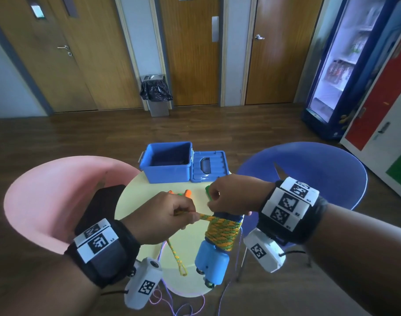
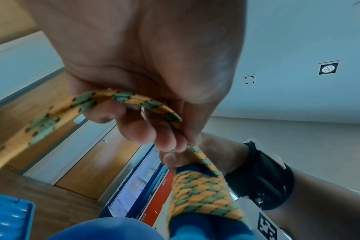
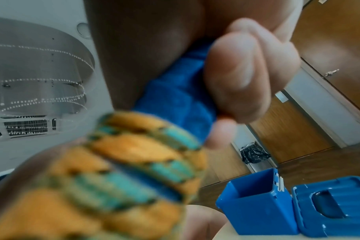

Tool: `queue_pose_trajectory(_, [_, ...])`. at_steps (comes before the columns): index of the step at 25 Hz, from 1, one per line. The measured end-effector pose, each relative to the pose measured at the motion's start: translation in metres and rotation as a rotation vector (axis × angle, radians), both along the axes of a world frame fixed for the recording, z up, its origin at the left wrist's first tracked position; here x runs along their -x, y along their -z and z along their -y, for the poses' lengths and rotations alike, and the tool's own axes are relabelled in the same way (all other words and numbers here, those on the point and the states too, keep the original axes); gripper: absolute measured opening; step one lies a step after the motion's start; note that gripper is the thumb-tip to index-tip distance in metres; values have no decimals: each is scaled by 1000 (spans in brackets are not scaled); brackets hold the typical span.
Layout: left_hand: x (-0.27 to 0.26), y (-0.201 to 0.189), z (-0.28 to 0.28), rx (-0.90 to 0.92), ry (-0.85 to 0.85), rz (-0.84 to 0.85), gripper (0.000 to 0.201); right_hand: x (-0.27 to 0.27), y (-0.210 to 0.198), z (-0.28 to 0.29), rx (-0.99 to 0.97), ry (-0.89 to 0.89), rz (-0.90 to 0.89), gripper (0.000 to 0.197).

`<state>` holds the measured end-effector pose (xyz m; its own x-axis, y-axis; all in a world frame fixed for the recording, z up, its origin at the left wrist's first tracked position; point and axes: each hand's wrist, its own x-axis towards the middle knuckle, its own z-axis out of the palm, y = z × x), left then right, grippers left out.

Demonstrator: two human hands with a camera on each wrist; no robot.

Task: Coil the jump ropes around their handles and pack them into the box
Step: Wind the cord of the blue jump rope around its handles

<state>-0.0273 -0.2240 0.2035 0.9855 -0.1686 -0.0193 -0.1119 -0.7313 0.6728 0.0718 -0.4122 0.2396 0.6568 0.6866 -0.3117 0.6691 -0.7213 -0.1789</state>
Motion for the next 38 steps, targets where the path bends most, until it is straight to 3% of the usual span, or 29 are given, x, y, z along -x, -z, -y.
queue_pose_trajectory(5, [-4,0,1,200,-3,-50,33,4,-16,7,-219,-19,-295,27])
queue_pose_trajectory(10, [-4,-3,14,560,30,-90,18,8,-24,19,-533,45,-553,28])
queue_pose_trajectory(13, [-9,11,21,863,-33,-181,17,16,-19,19,-801,151,-657,32])
queue_pose_trajectory(14, [-10,14,28,1015,-58,-220,29,19,-17,17,-901,200,-700,34])
queue_pose_trajectory(16, [-10,18,46,1143,-242,-138,47,25,-13,10,-1120,309,-804,34])
queue_pose_trajectory(18, [-10,20,58,1231,-388,-78,39,30,-10,0,-1299,434,-850,30])
queue_pose_trajectory(19, [-7,19,63,1279,-380,-48,33,32,-9,-5,-1363,503,-844,27])
queue_pose_trajectory(20, [-4,13,68,1257,-368,-3,25,32,-7,-10,-1414,566,-831,25])
queue_pose_trajectory(23, [-10,11,74,828,-569,239,15,31,-2,-21,-1485,732,-798,33])
queue_pose_trajectory(24, [-11,14,73,797,-549,306,14,30,0,-23,-1482,770,-786,36])
queue_pose_trajectory(25, [-10,22,70,892,-489,271,17,30,1,-24,-1475,791,-773,37])
queue_pose_trajectory(28, [-3,23,69,791,-498,306,25,31,3,-28,-1442,833,-725,41])
queue_pose_trajectory(32, [3,15,63,573,-465,375,17,34,5,-34,-1400,822,-634,46])
queue_pose_trajectory(35, [3,18,57,592,-480,351,21,36,6,-40,-1414,821,-604,52])
queue_pose_trajectory(38, [12,10,53,673,-378,379,22,38,9,-43,-1416,822,-557,59])
